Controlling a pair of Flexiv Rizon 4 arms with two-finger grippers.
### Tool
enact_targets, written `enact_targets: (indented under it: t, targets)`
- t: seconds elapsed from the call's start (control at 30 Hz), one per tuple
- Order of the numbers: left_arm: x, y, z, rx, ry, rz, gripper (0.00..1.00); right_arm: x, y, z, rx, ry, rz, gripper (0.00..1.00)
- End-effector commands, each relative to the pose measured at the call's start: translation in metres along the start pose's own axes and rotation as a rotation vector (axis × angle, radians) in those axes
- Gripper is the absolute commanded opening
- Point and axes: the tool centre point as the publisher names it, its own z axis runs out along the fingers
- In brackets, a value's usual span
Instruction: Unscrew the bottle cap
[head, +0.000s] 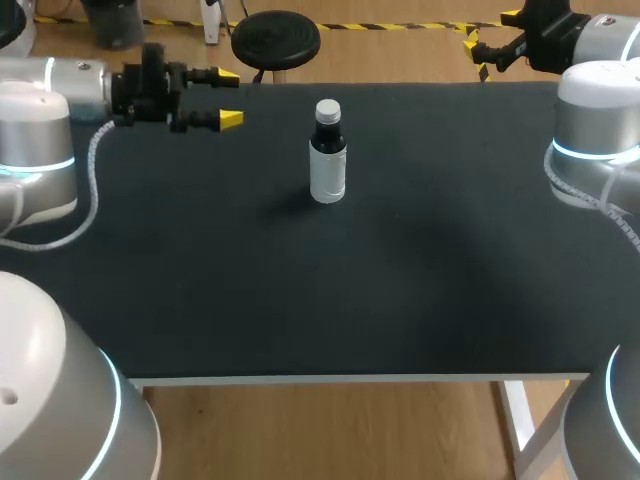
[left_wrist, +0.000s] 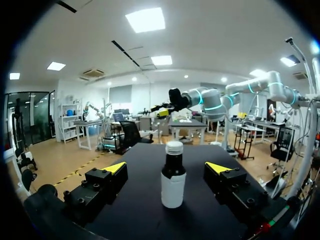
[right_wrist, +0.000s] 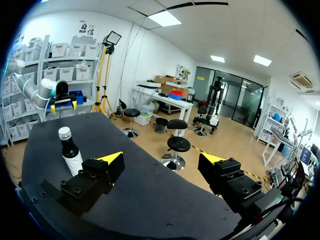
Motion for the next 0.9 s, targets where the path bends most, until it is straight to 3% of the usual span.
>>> enact_targets:
  t: [0.03, 0.9]
  targets:
    - [0.000, 0.009, 0.017, 0.018, 0.005, 0.000, 1.00, 0.000, 0.000, 0.000, 0.000, 0.000, 0.000, 1.00]
    - [0.007, 0.030, 0.077, 0.049, 0.120, -0.004, 1.00, 0.000, 0.000, 0.000, 0.000, 0.000, 0.000, 1.00]
